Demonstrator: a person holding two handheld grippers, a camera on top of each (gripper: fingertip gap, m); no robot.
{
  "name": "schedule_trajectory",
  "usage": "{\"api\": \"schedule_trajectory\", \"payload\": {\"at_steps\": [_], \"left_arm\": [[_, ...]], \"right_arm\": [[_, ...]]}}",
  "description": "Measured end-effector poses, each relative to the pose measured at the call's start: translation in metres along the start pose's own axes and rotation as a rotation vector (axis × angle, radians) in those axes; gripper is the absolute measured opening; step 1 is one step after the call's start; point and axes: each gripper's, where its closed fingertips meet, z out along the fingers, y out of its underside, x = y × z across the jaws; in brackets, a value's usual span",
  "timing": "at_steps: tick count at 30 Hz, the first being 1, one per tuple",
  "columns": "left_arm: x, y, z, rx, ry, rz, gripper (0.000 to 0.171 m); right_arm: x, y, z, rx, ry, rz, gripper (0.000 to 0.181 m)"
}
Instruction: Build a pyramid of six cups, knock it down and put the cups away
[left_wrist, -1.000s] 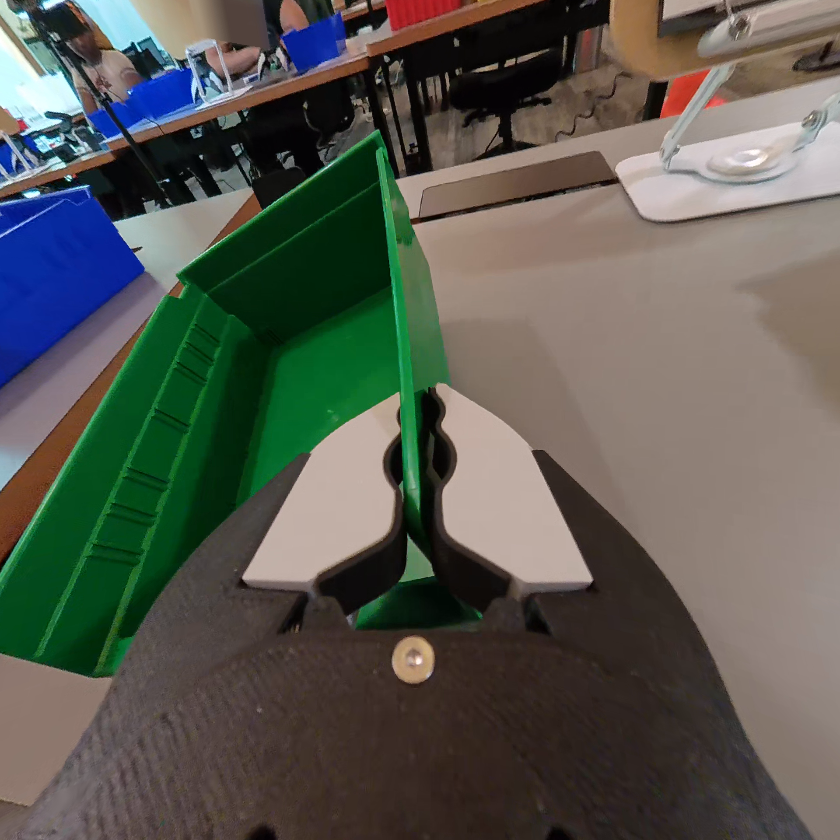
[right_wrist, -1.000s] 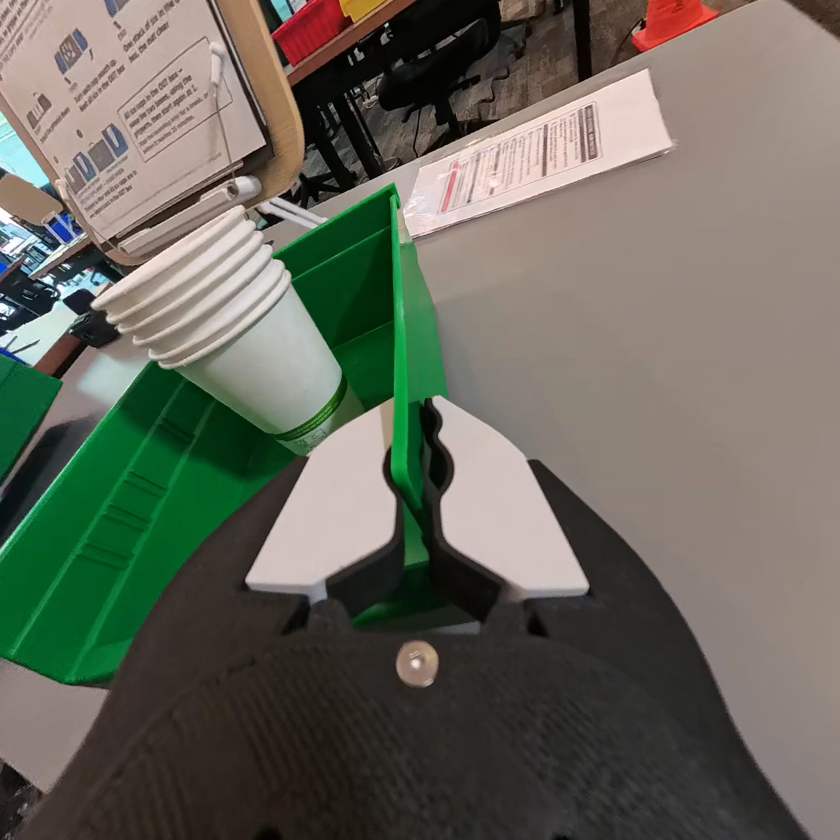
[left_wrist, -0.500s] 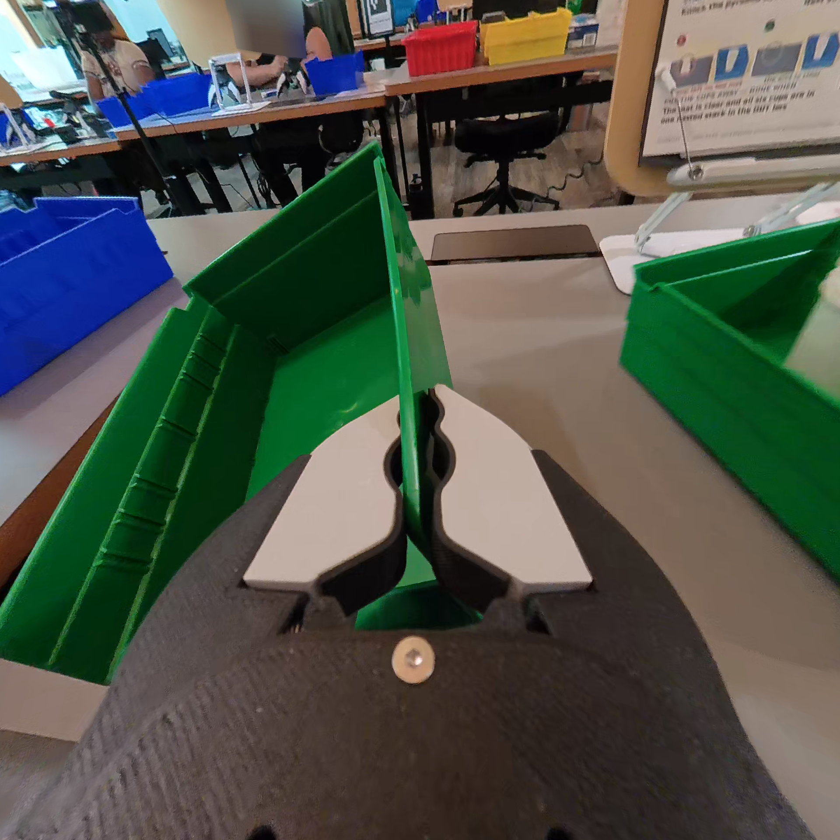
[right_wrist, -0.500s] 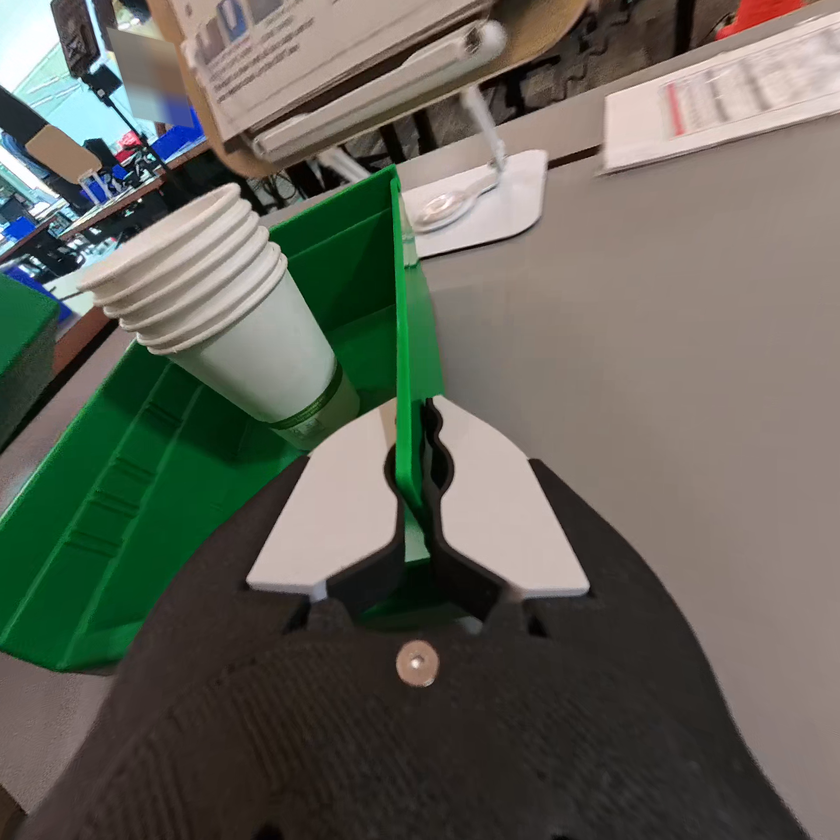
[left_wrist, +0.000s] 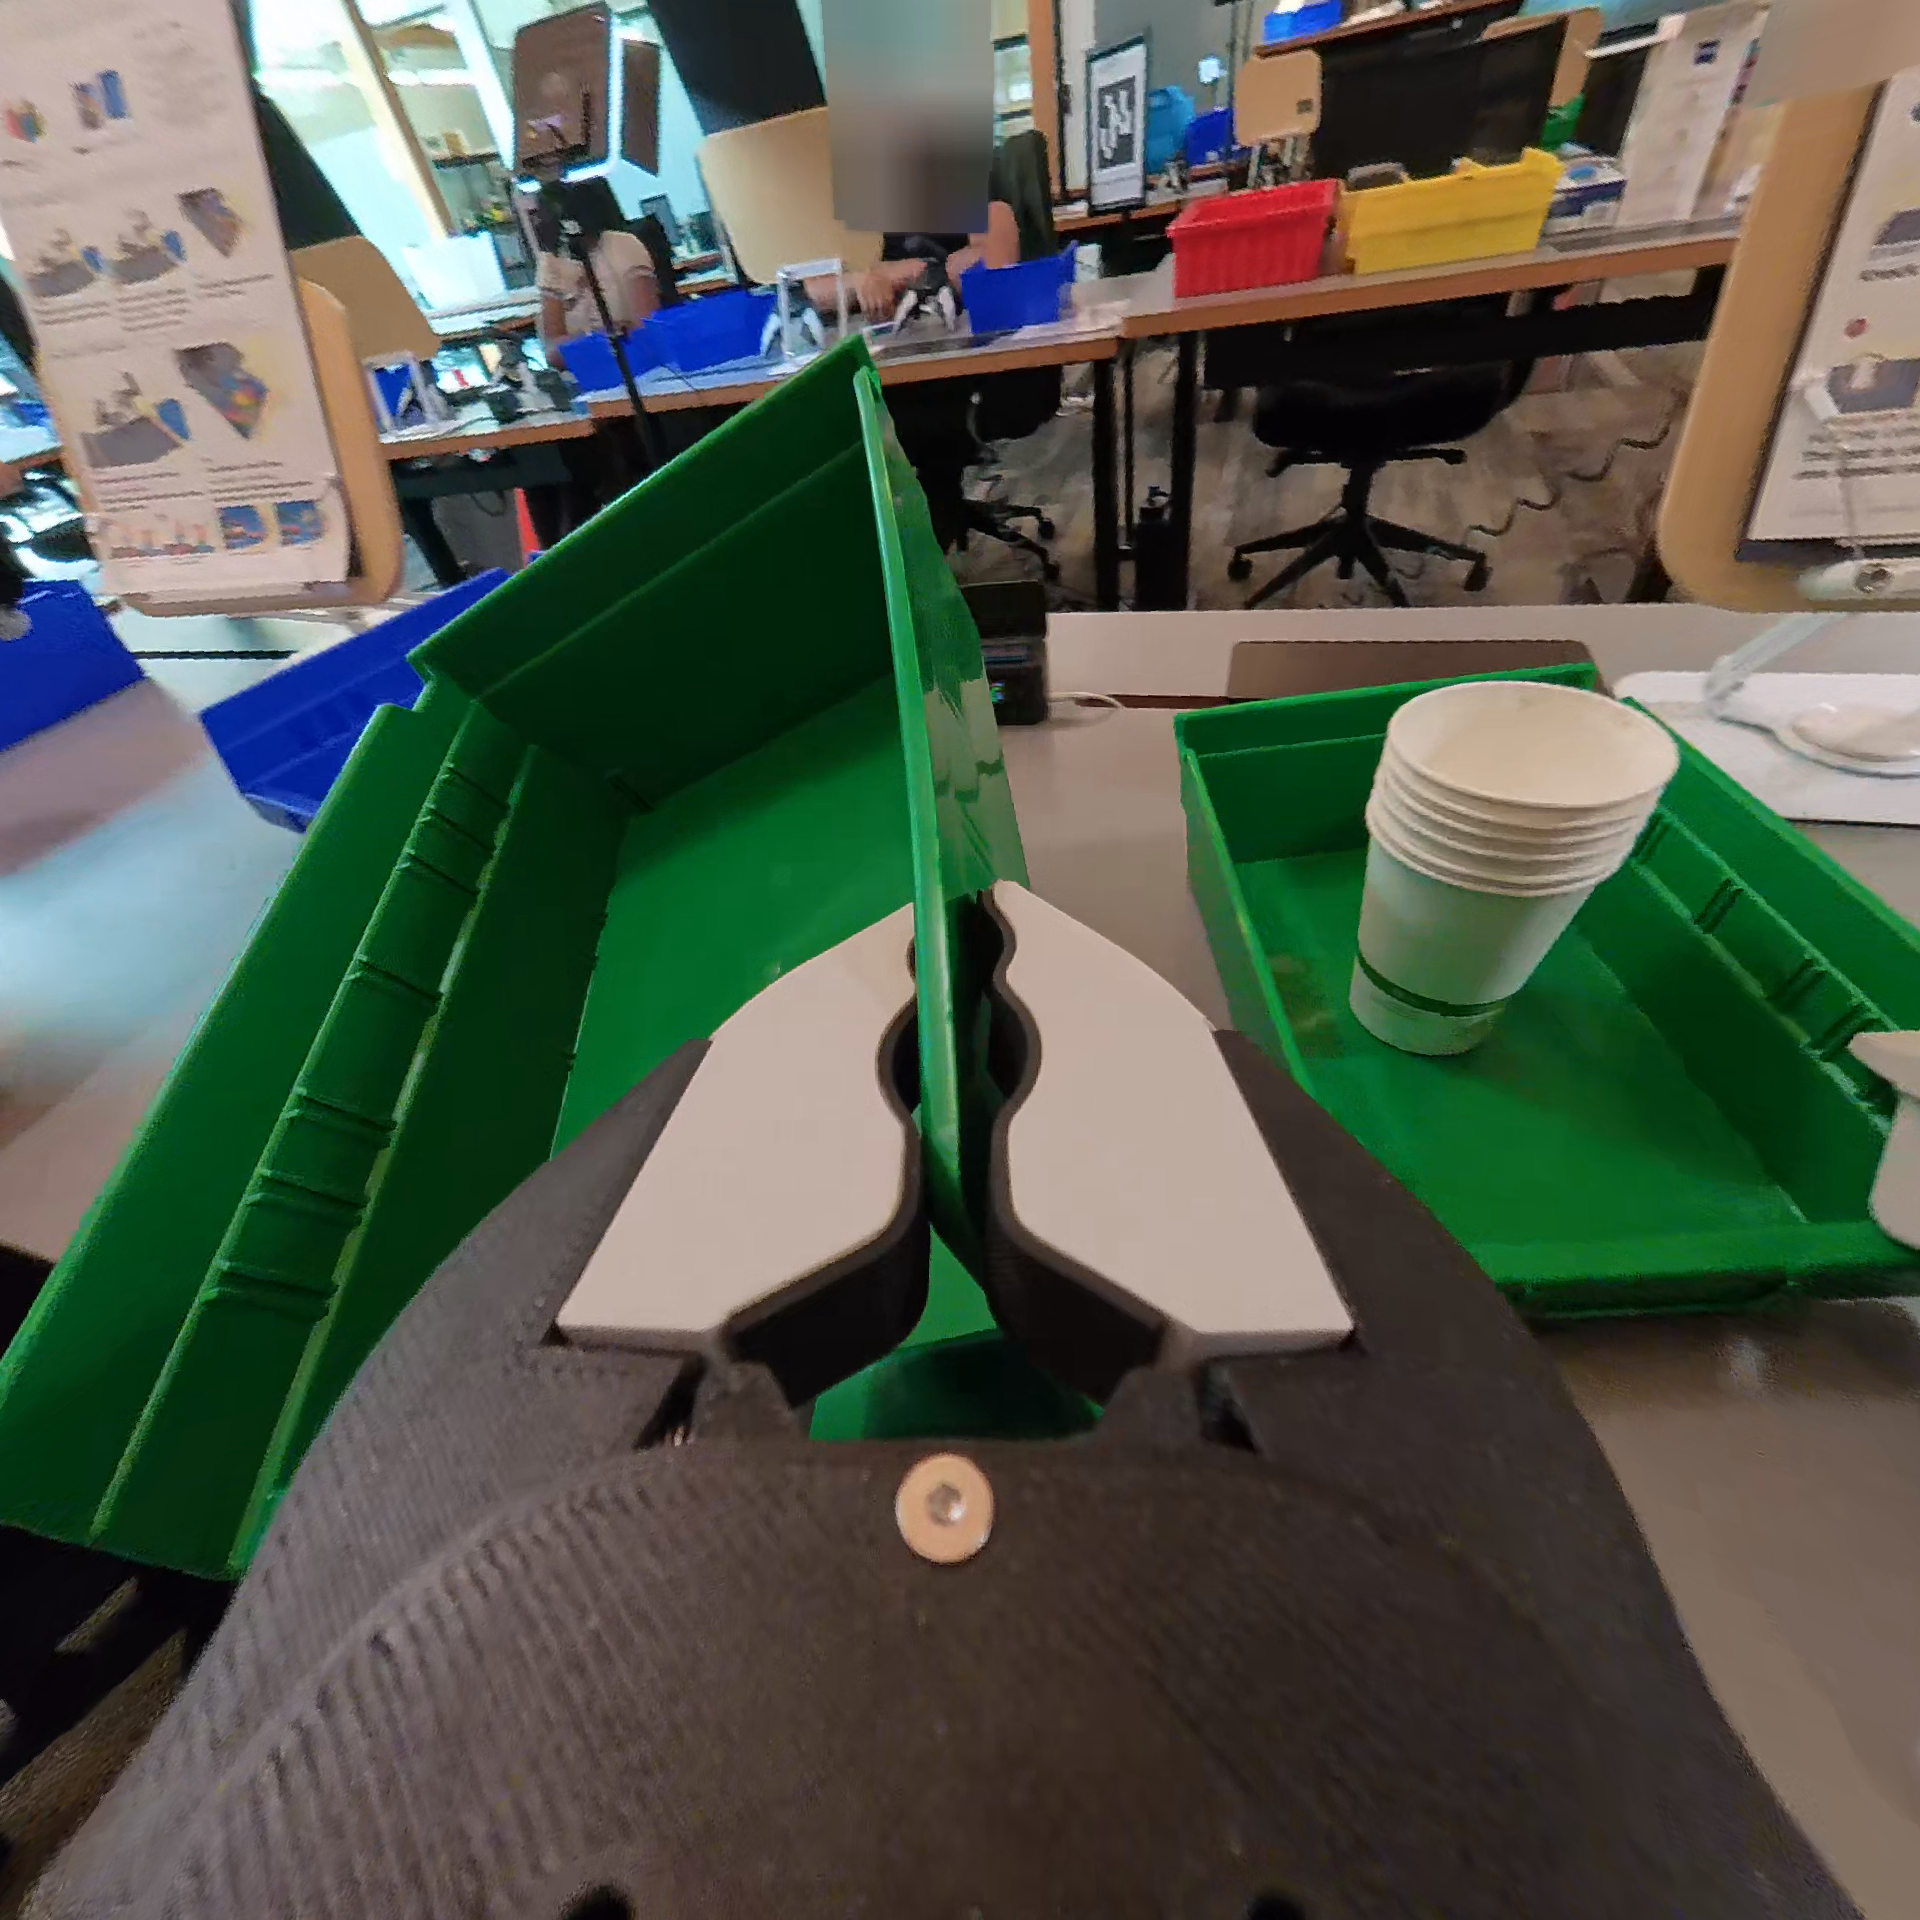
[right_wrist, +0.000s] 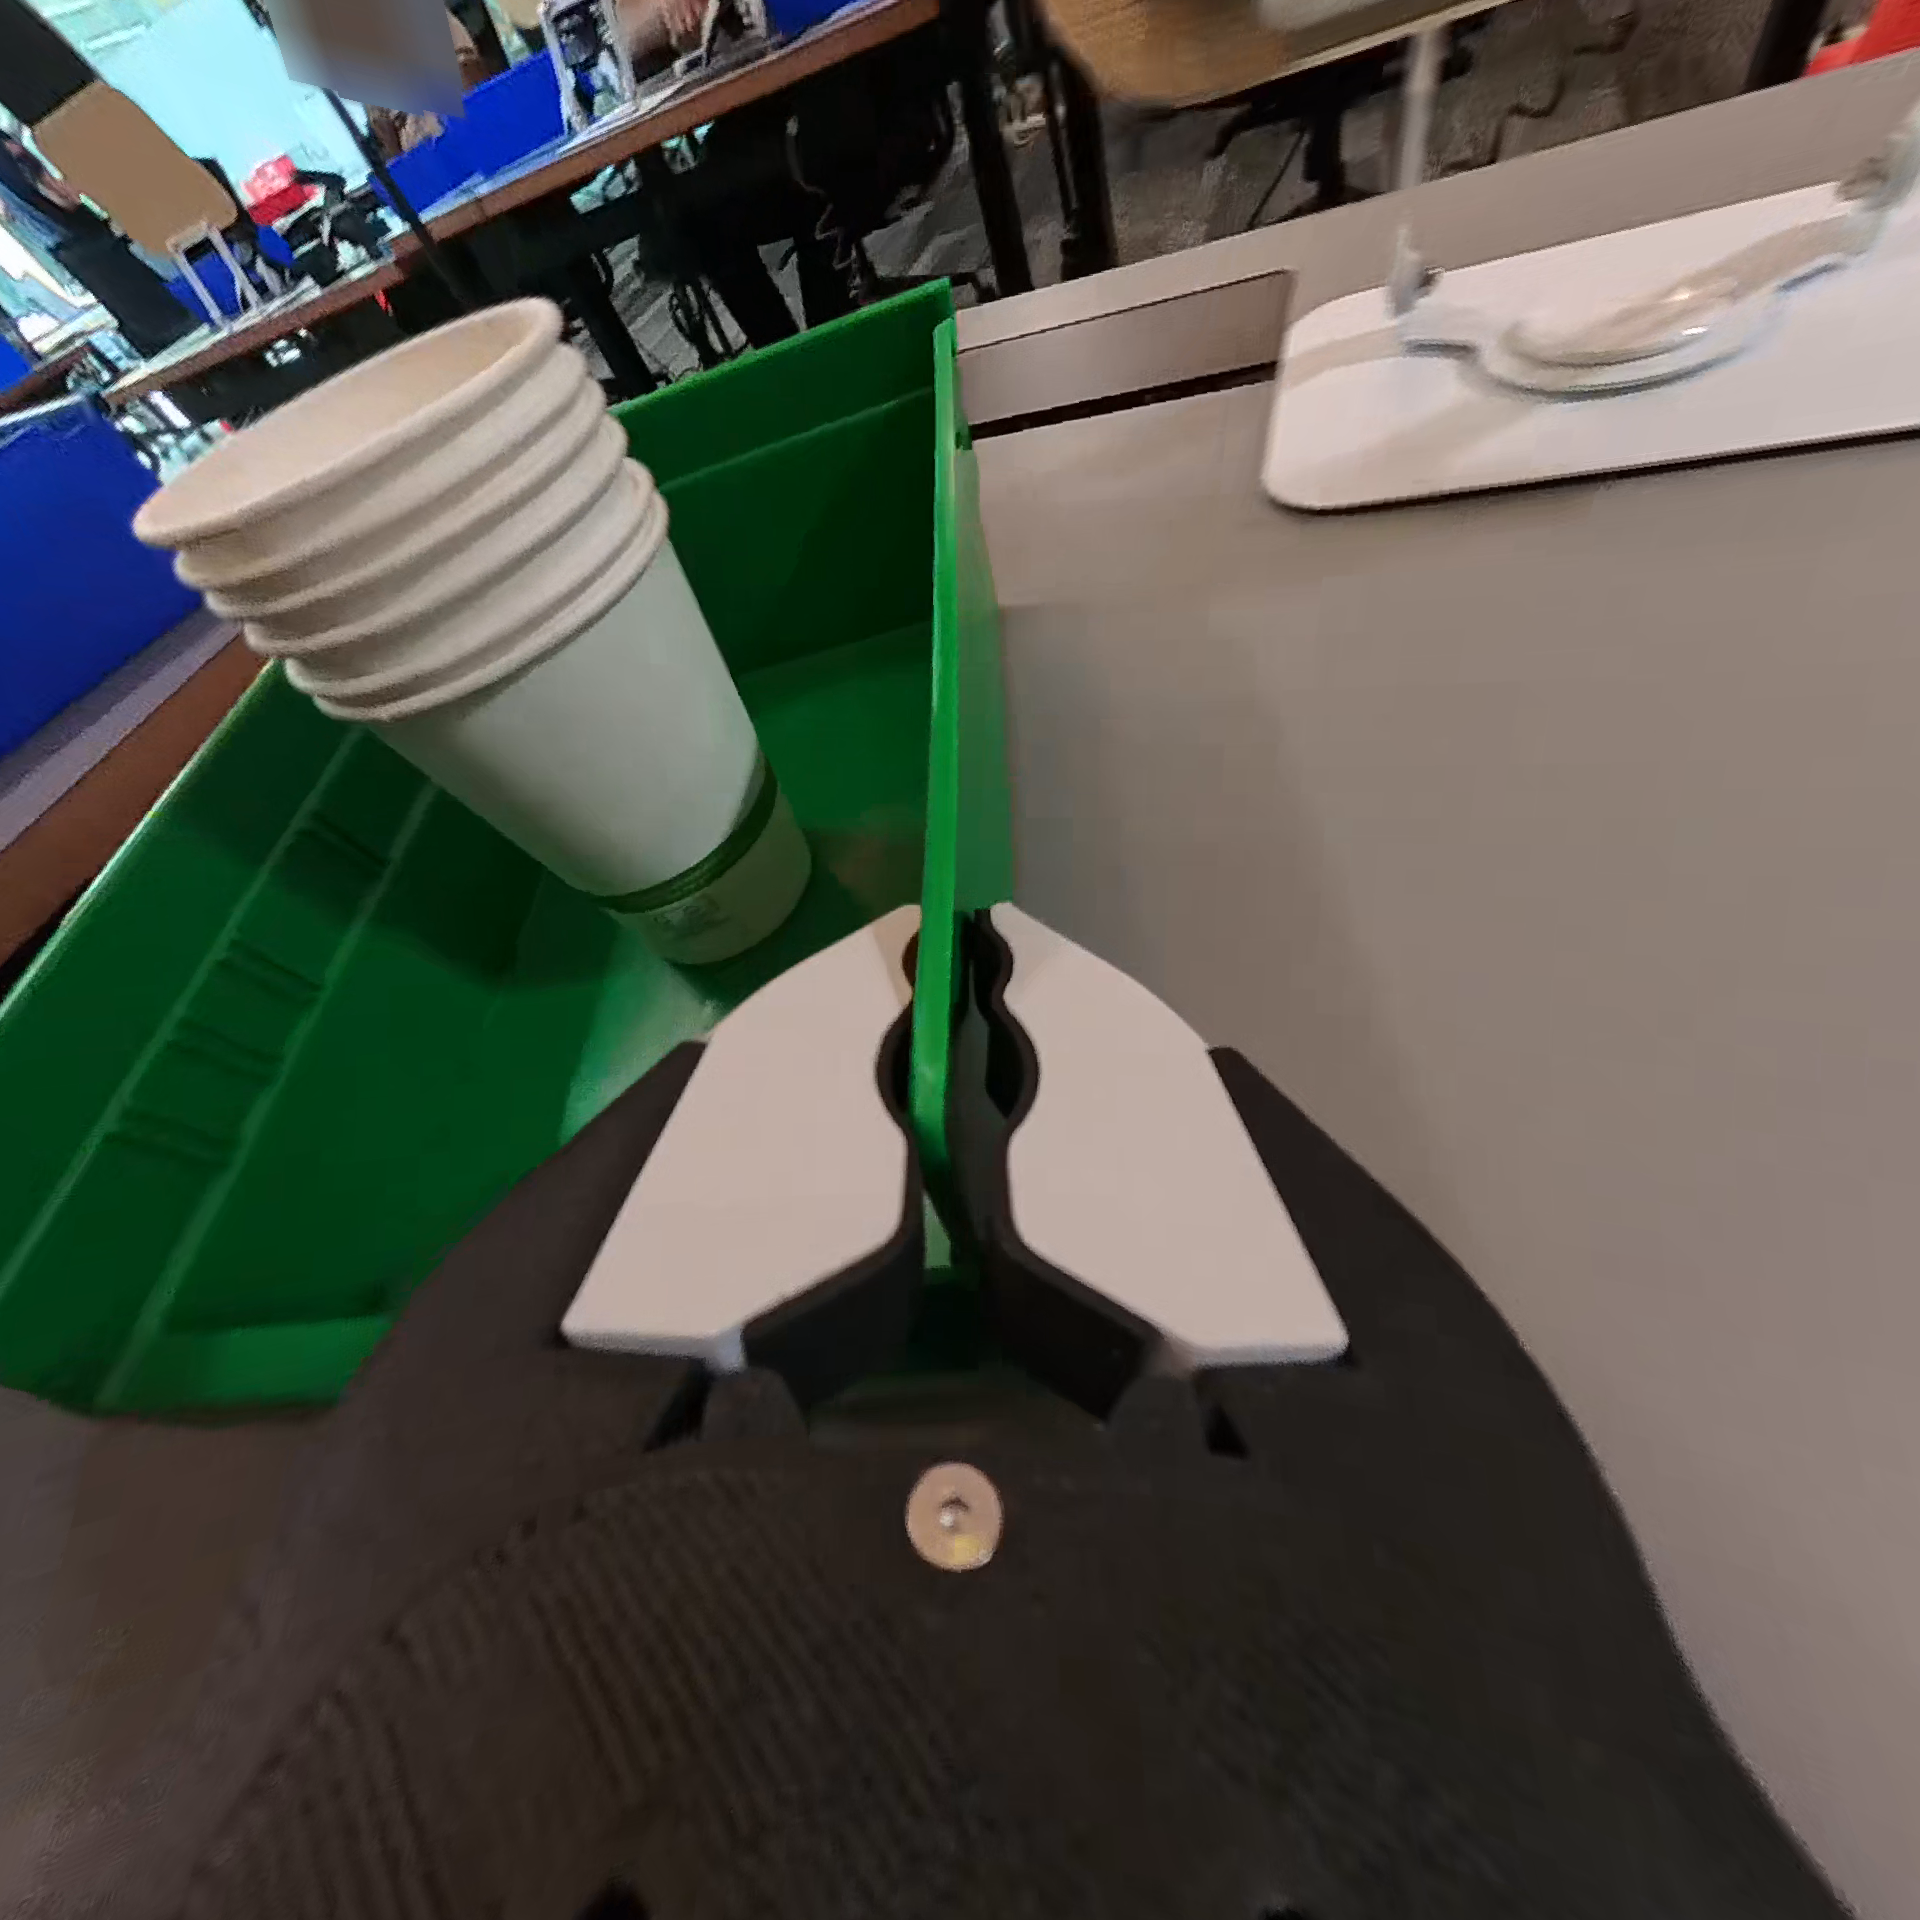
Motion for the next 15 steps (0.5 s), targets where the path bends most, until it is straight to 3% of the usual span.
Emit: {"api": "schedule_trajectory", "payload": {"at_steps": [9,13,15], "left_arm": [[-0.035,-0.003,-0.007,0.019,-0.045,-0.035,0.005],[-0.038,-0.004,-0.01,0.018,-0.058,-0.024,0.006],[-0.037,-0.006,-0.011,0.021,-0.06,-0.011,0.006]], "right_arm": [[-0.131,0.032,0.024,-0.089,-0.187,-0.108,0.03],[-0.169,0.044,0.02,-0.136,-0.318,-0.181,0.045],[-0.171,0.045,0.017,-0.136,-0.365,-0.205,0.047]]}}
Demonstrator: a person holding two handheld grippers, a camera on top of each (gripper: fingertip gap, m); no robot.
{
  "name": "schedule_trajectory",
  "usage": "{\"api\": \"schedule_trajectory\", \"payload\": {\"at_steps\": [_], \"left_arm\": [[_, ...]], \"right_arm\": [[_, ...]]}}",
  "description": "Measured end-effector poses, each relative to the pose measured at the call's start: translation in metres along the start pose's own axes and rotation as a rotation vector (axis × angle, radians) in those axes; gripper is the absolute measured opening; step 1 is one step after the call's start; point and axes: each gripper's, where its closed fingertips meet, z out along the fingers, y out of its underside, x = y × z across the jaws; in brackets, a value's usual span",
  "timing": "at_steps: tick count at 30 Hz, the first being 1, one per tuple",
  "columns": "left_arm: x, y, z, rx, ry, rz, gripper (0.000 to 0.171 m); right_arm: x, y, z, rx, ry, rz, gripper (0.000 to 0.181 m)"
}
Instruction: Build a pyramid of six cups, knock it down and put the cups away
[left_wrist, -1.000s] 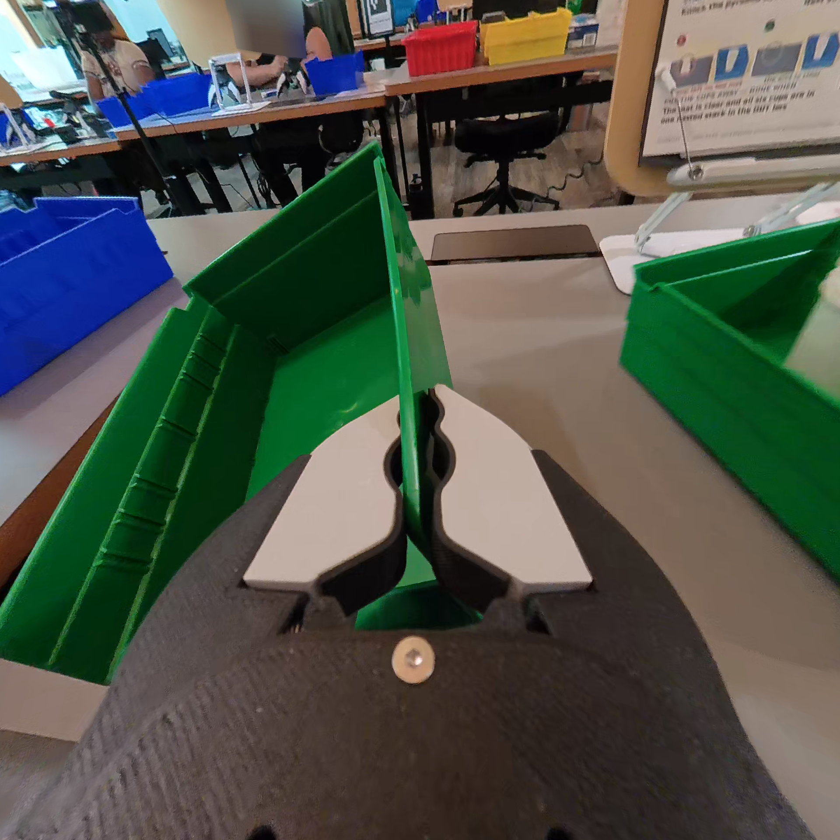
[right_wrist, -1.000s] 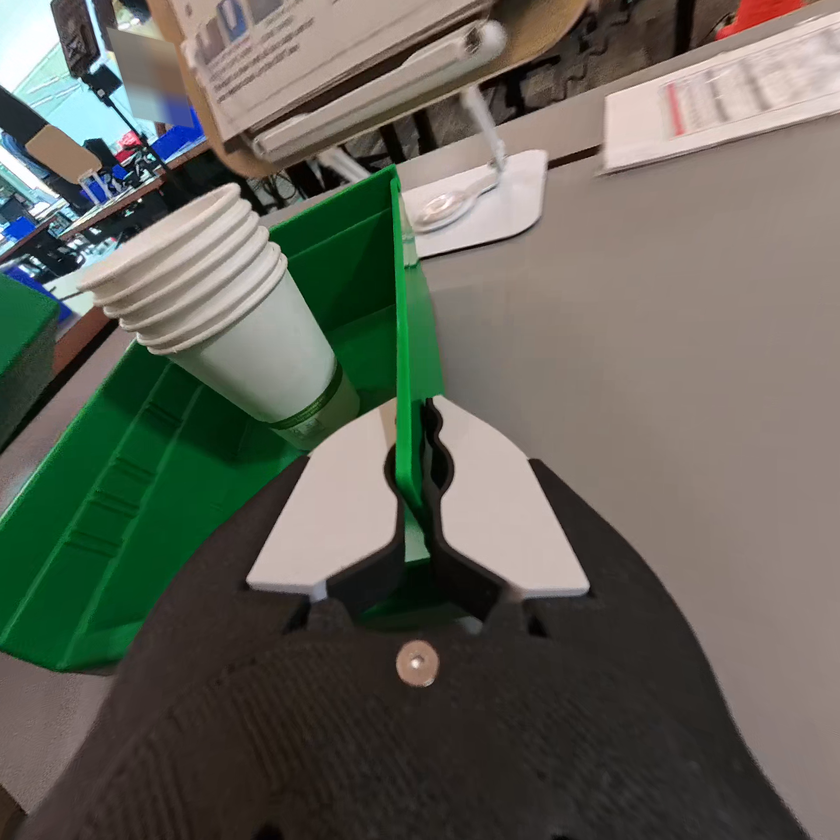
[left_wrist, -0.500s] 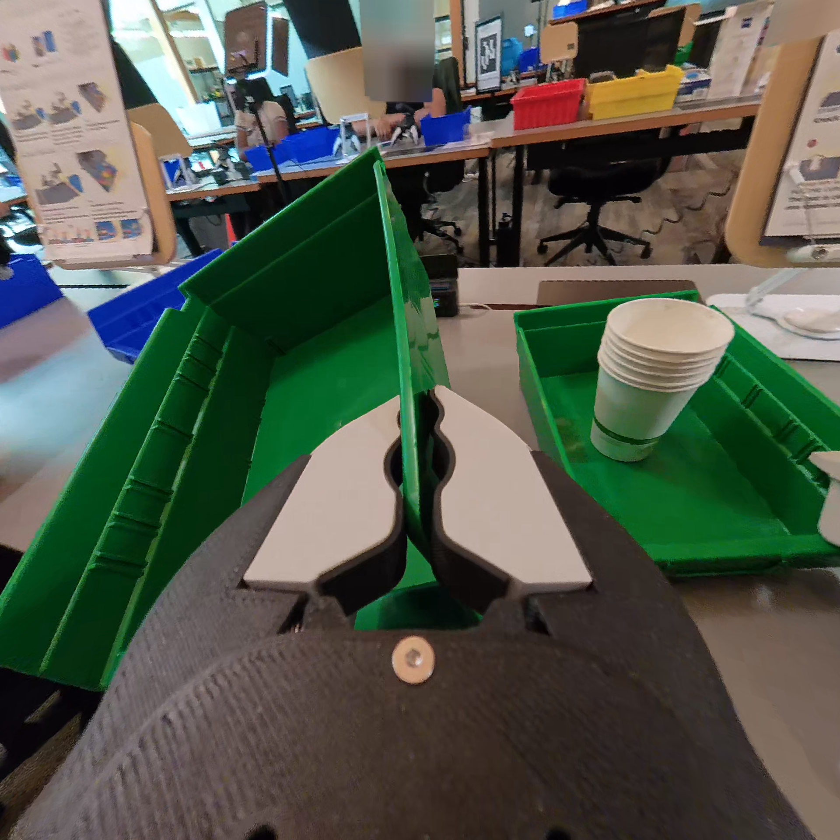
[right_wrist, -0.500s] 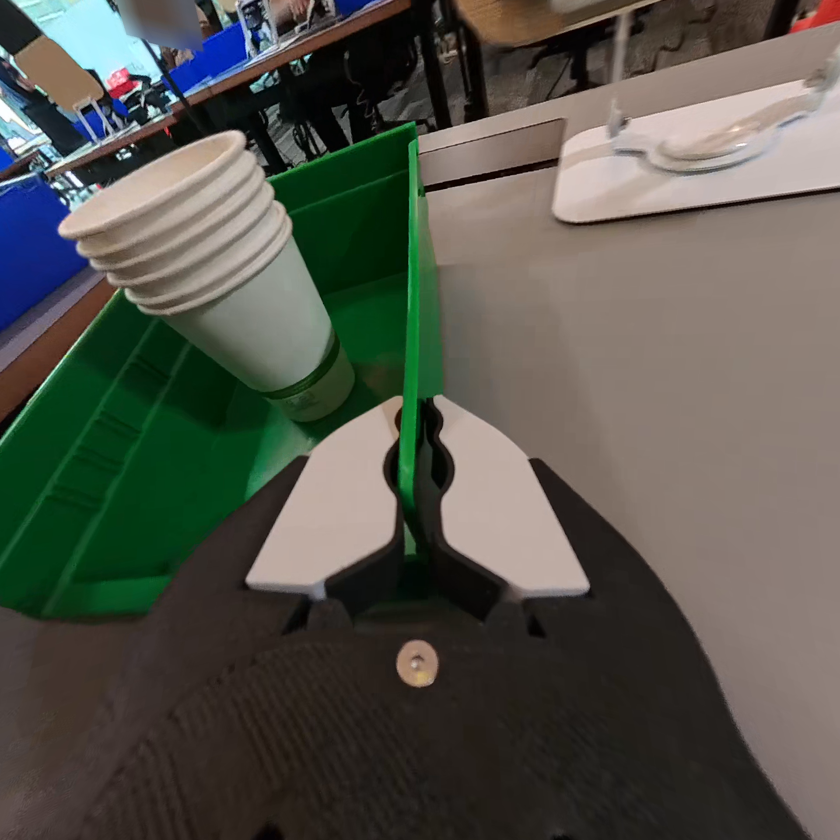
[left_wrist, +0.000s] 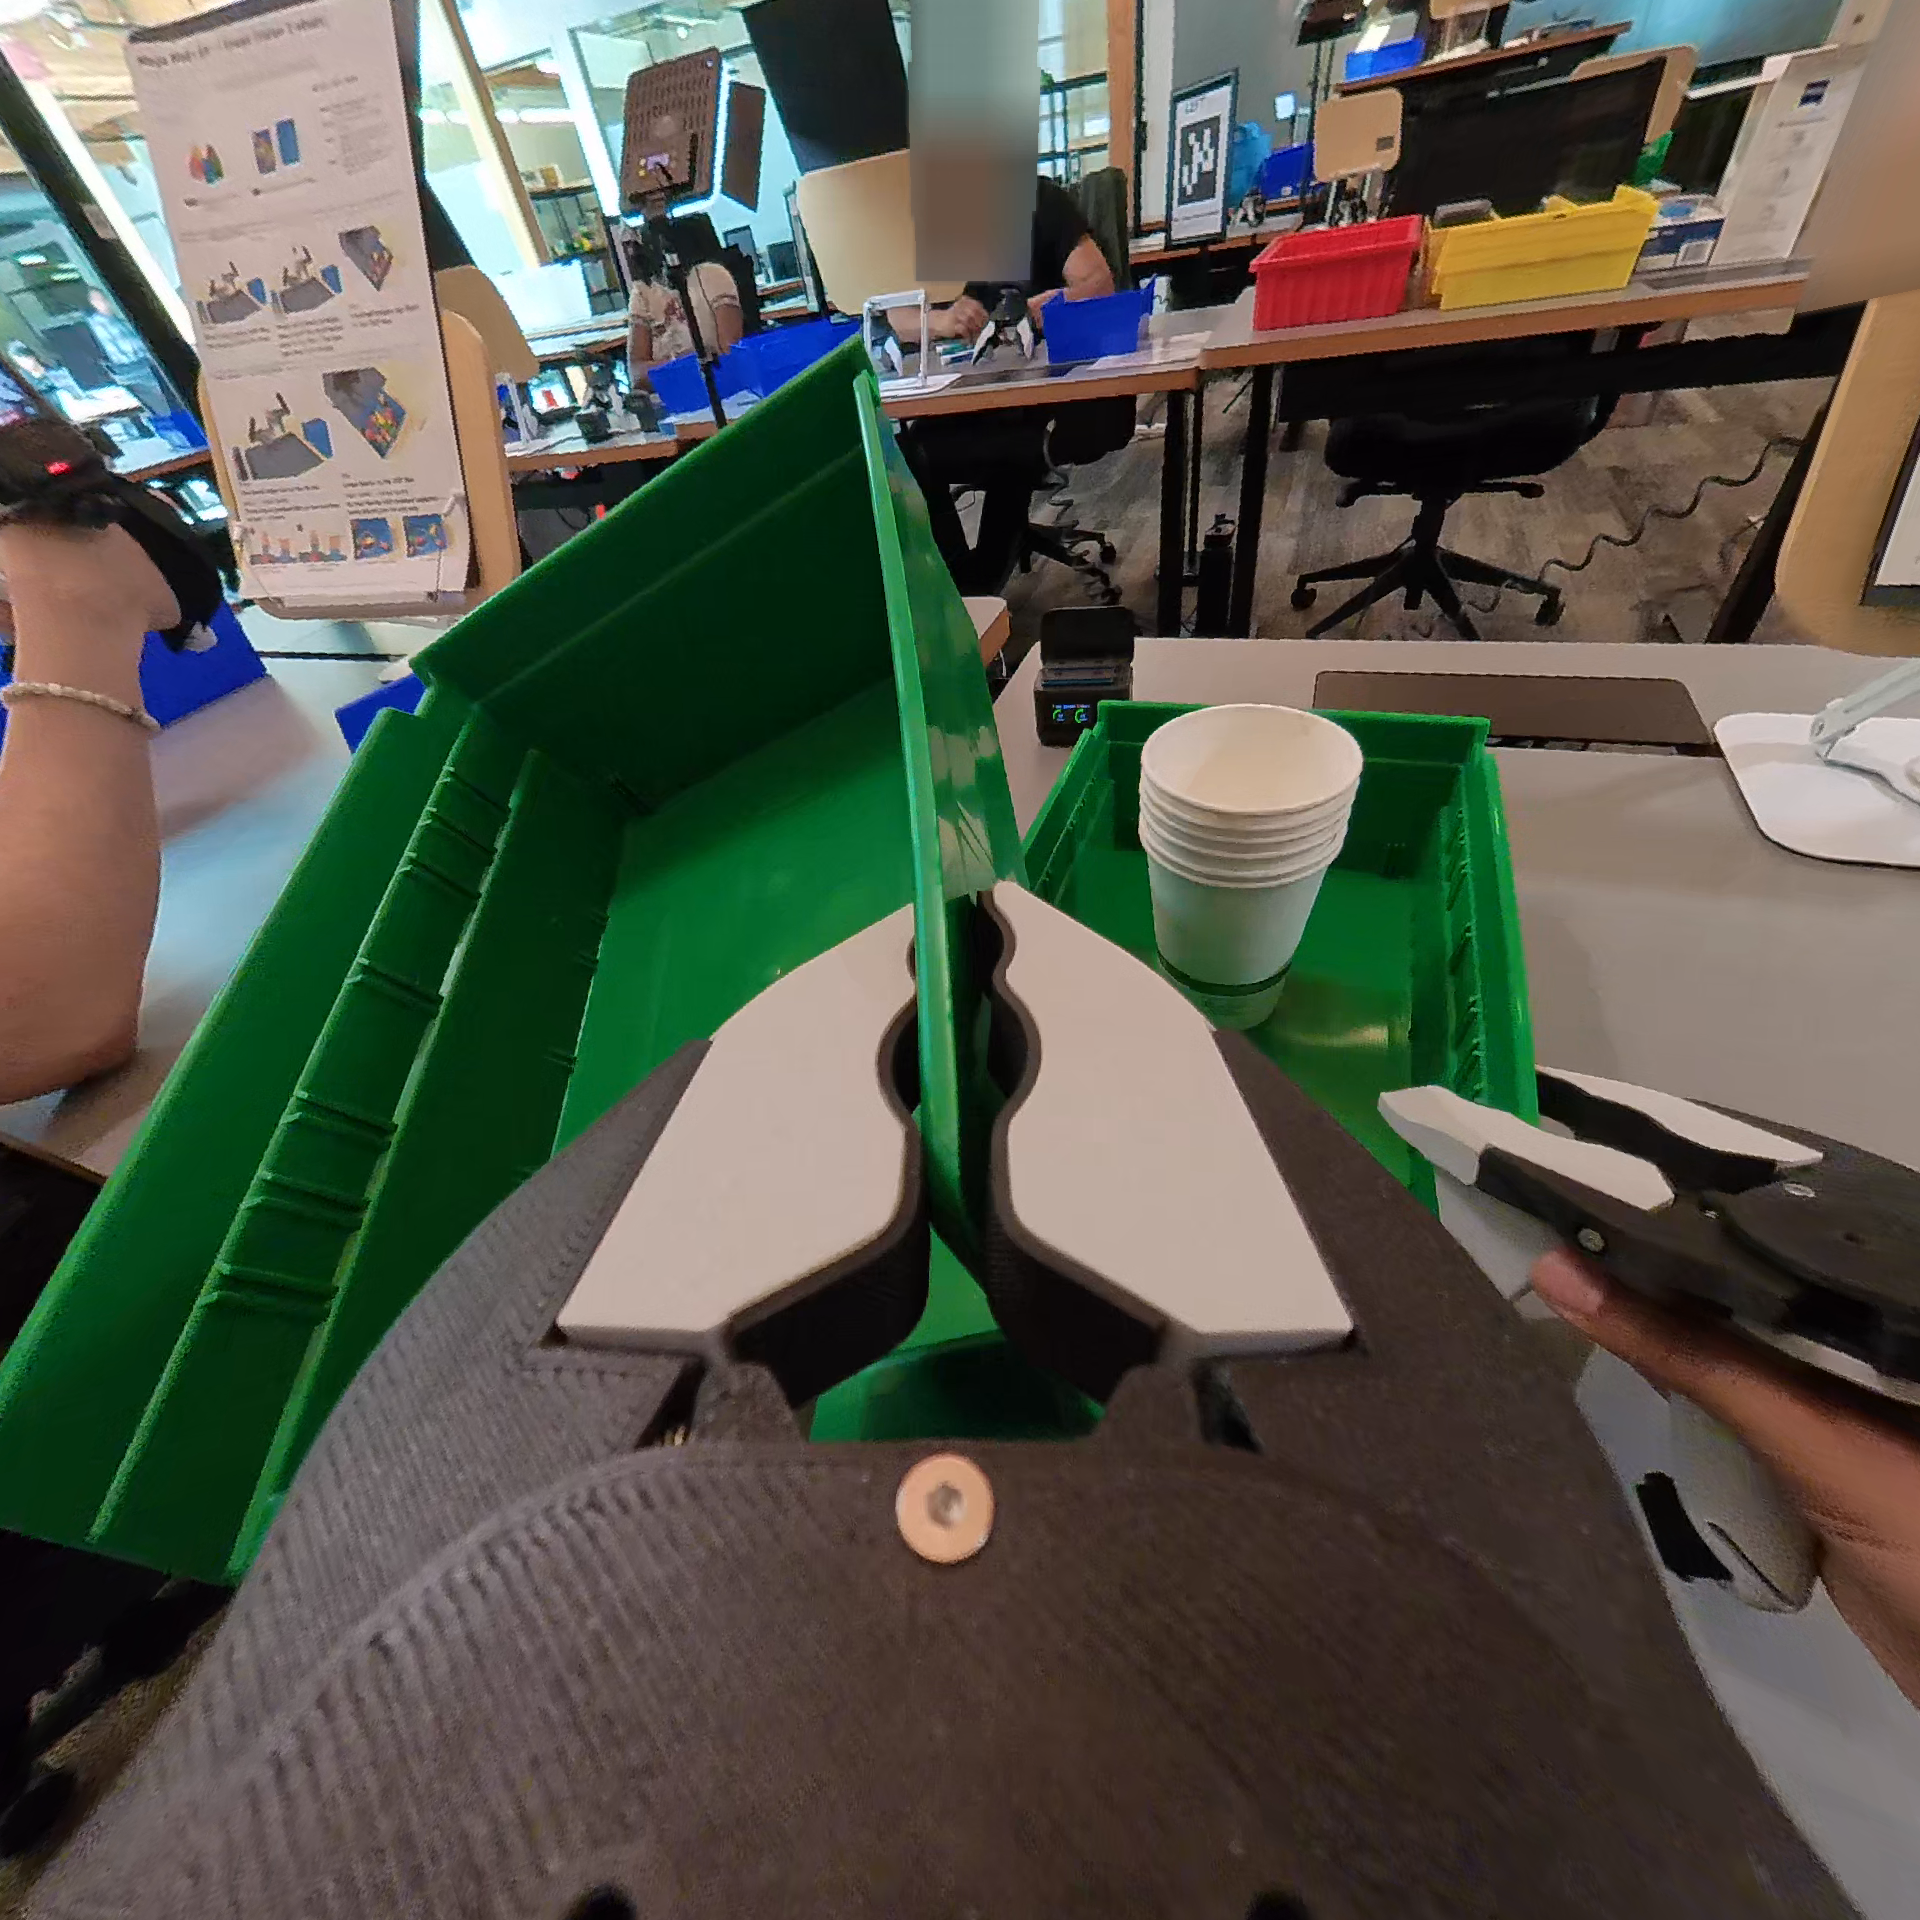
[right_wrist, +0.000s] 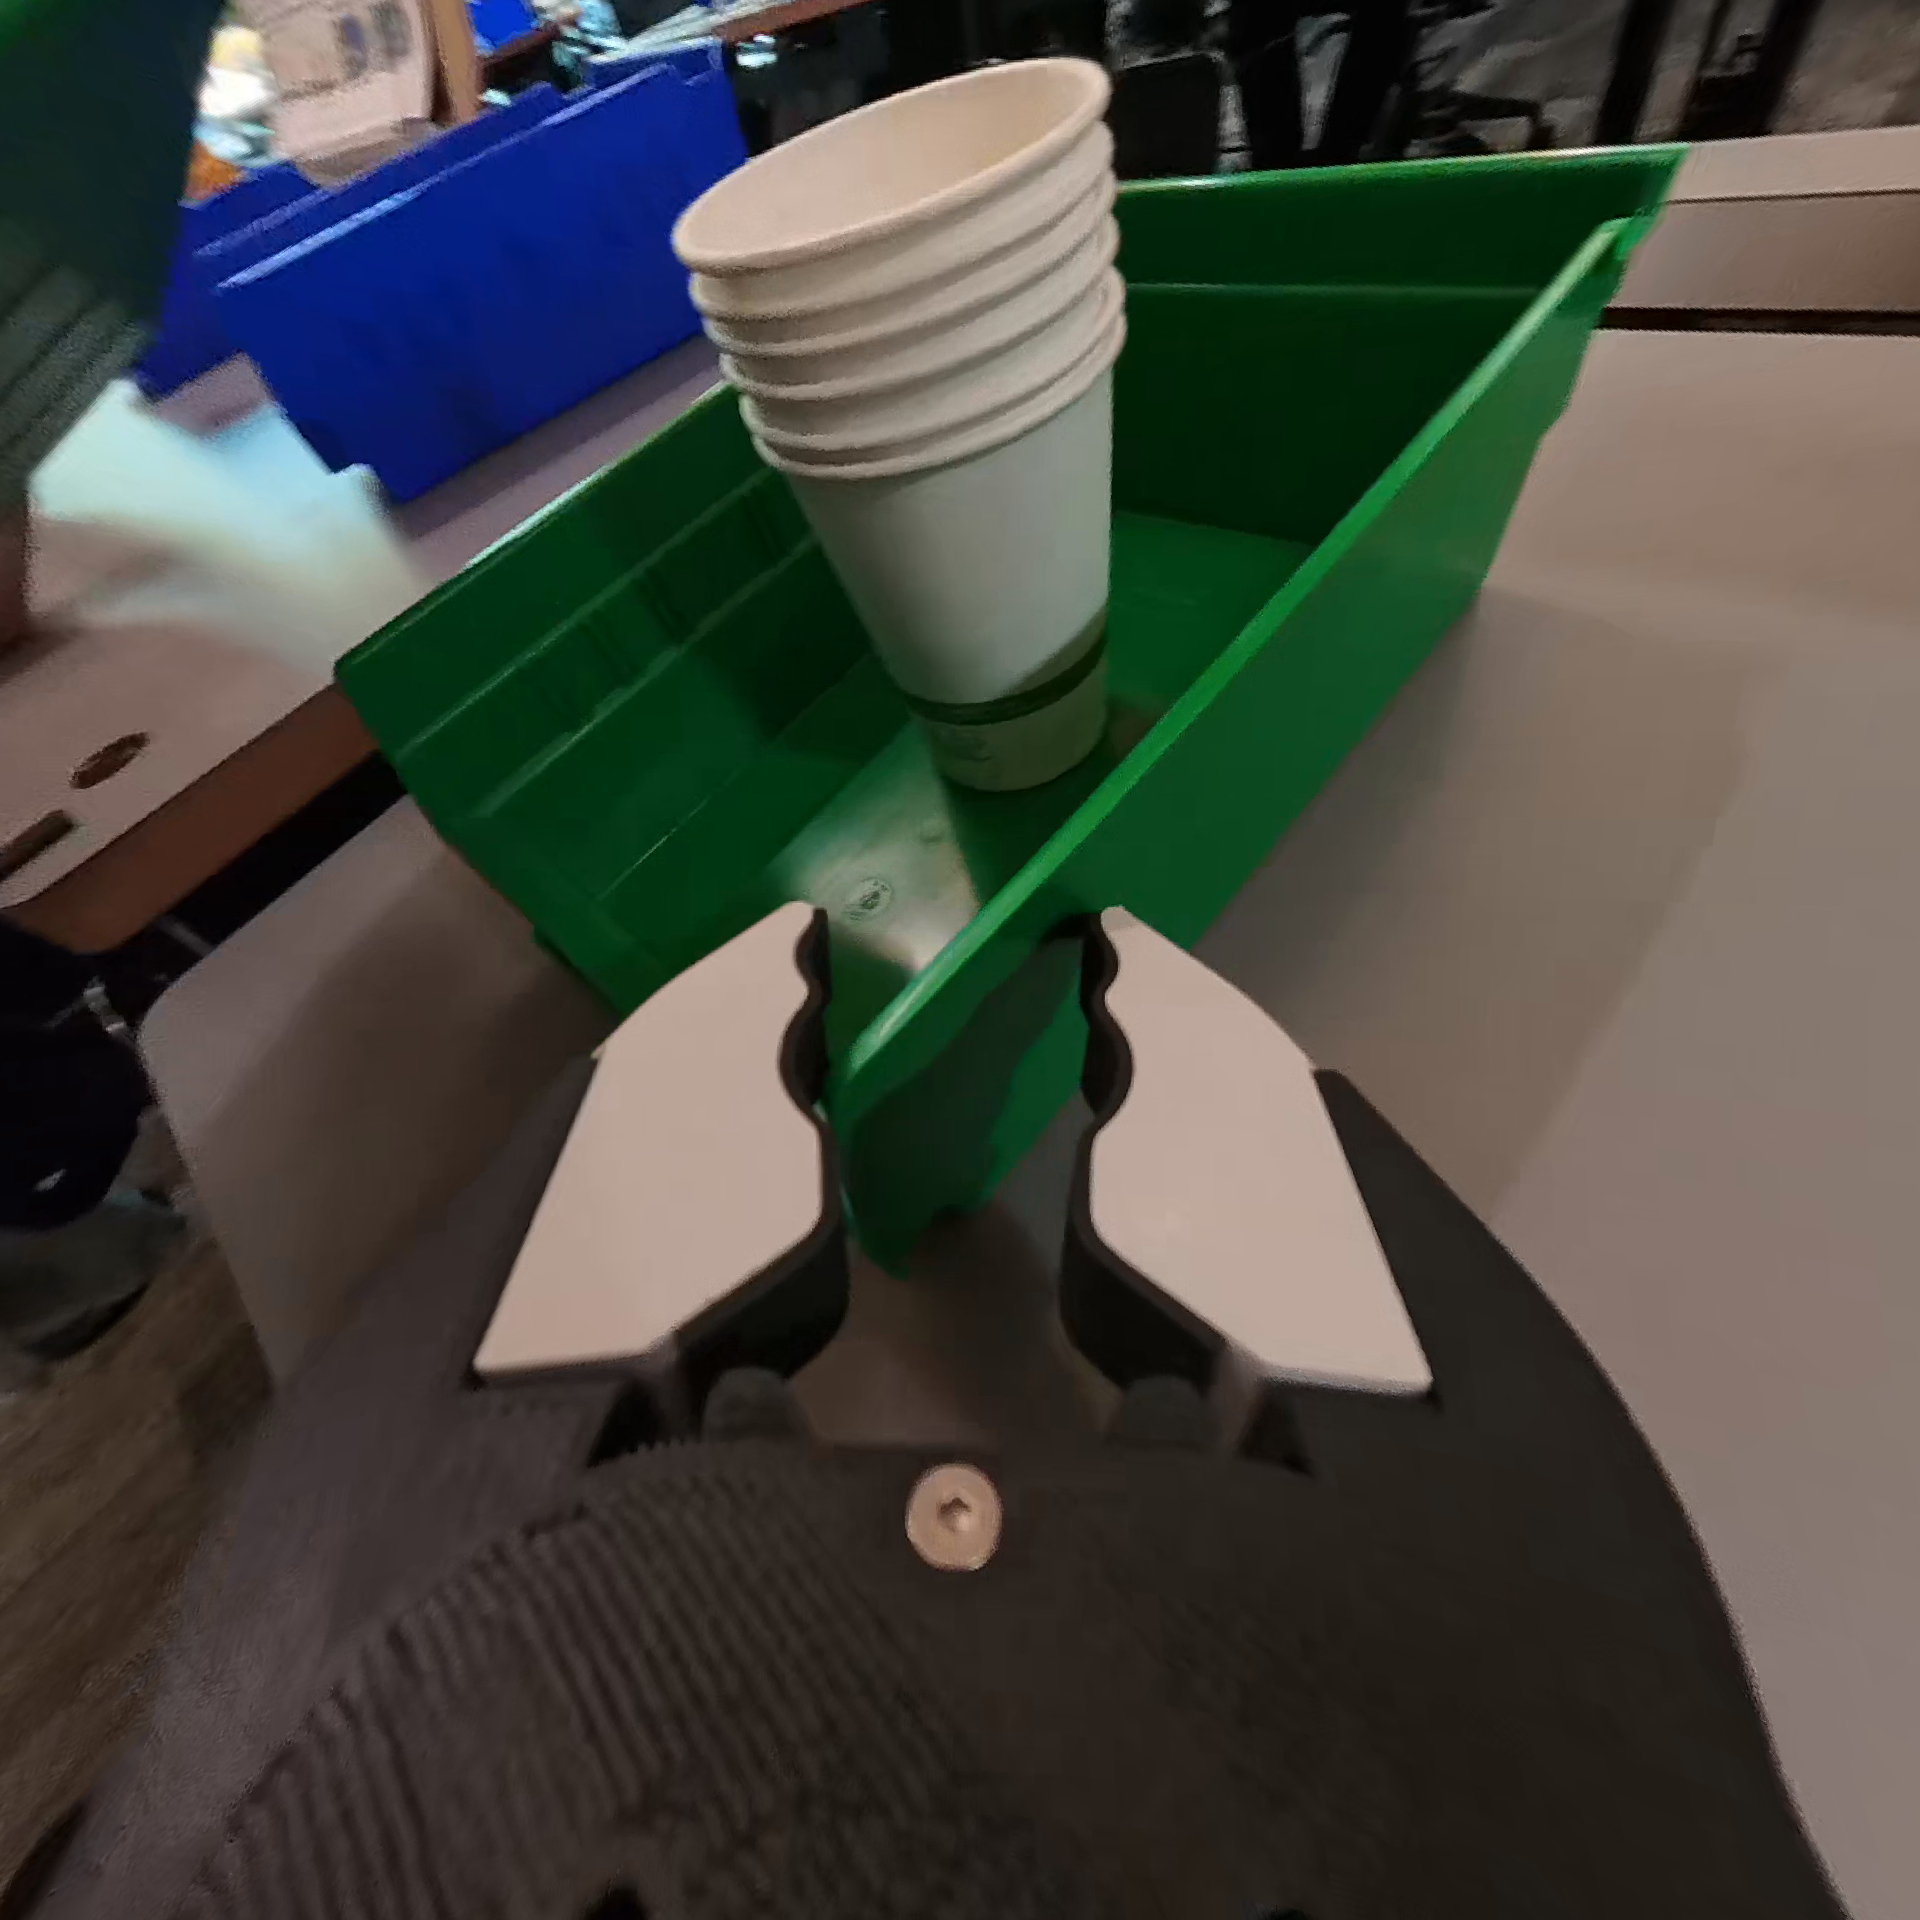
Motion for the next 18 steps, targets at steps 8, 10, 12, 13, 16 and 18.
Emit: {"api": "schedule_trajectory", "payload": {"at_steps": [8,10,12,13,16,18], "left_arm": [[0.039,-0.025,-0.021,0.011,0.124,0.083,0.006],[0.059,-0.037,-0.032,0.027,0.176,0.097,0.005],[0.085,-0.051,-0.046,0.057,0.226,0.129,0.006],[0.1,-0.058,-0.053,0.078,0.253,0.153,0.004],[0.151,-0.077,-0.078,0.144,0.359,0.211,0.006],[0.191,-0.084,-0.094,0.174,0.448,0.224,0.006]], "right_arm": [[0.037,-0.027,-0.091,0.106,-0.203,-0.034,0.051],[0.073,-0.039,-0.13,0.151,-0.173,-0.059,0.048],[0.114,-0.05,-0.172,0.194,-0.127,-0.059,0.046],[0.135,-0.053,-0.194,0.21,-0.099,-0.054,0.044],[0.205,-0.053,-0.258,0.253,0.03,-0.041,0.044],[0.254,-0.048,-0.297,0.296,0.14,-0.027,0.044]]}}
